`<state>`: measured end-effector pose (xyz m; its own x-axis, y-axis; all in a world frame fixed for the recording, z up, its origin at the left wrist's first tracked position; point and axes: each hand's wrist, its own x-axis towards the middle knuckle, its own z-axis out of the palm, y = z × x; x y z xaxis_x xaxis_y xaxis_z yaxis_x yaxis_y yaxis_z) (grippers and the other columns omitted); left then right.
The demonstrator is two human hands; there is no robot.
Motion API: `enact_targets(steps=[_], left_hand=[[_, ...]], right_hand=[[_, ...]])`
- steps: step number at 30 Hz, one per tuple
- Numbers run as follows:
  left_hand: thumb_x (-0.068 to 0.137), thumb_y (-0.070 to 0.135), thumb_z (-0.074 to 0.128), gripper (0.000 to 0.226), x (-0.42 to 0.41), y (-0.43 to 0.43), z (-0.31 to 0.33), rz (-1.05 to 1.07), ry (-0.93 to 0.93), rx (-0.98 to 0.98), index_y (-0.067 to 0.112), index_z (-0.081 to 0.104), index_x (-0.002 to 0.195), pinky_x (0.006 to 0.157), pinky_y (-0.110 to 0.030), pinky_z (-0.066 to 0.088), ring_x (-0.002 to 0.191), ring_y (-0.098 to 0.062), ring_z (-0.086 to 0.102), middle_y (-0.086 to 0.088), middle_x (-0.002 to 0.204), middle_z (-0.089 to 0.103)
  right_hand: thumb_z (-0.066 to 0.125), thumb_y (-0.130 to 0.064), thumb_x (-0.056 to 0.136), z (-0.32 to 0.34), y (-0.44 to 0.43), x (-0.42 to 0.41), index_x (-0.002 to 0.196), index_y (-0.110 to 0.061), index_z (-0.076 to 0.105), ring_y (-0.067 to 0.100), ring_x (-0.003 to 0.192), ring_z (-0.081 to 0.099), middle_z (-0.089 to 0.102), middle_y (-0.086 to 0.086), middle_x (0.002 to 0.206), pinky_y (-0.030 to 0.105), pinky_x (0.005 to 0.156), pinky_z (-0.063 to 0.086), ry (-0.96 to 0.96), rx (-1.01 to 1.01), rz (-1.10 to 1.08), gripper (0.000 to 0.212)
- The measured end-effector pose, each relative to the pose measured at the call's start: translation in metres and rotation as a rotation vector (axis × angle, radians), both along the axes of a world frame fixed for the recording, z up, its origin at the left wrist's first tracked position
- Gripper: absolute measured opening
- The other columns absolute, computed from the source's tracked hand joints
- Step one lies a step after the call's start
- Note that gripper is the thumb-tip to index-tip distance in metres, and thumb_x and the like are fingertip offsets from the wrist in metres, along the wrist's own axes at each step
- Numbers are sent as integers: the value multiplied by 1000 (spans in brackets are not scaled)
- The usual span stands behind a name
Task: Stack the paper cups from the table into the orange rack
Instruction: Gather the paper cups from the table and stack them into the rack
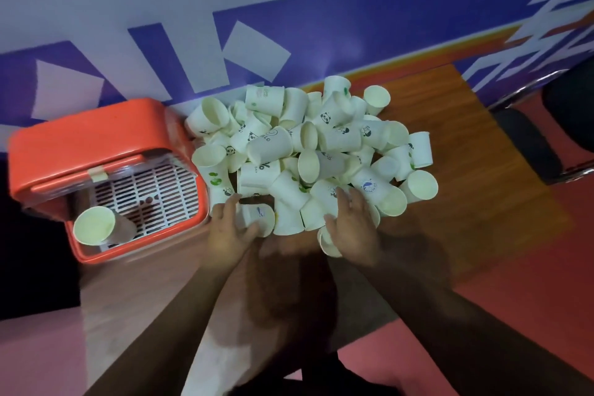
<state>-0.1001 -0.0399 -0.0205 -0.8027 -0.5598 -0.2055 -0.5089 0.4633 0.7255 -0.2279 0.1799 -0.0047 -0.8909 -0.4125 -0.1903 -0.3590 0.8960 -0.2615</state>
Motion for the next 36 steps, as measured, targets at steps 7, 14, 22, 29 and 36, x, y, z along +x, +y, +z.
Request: enact_targets(steps=[7,14,22,29,36], left_hand=[[92,22,69,20,28,6,28,392,191,708,30,65,110,97,-42,54,111,-23,66,-2,116,68],[99,14,54,36,46,12,43,530,412,1167,-3,52,131,98,-42,50,122,-36,60,-23,132,62],[63,8,89,107,82,-4,76,389,497,1035,38,33,149,98,-44,53,121,-28,62,-14,134,61],[87,24,72,74,130,-33,99,182,418,725,40,35,149,103,-32,47,129,-11,55,5,139,58],[73,39,77,65,177,-89,101,467,528,567,37,47,130,81,-30,56,114,-14,63,3,122,66]], right_hand=[[73,-37,76,17,-12,-20,134,-5,48,37,120,48,57,20,121,44,108,34,66,32,-19,71],[69,-42,75,68,-8,-4,132,-13,48,30,116,49,51,9,122,41,99,42,-40,-374,-75,67],[73,-39,79,112,-65,50,134,-28,37,13,125,42,45,-8,131,25,91,34,-315,-577,-13,66],[68,-40,82,121,-135,100,148,-31,34,12,131,38,44,-5,136,25,103,32,-330,-499,245,76],[75,-37,79,113,-196,128,140,-22,42,9,131,41,46,-6,140,12,98,25,-353,-558,263,71]])
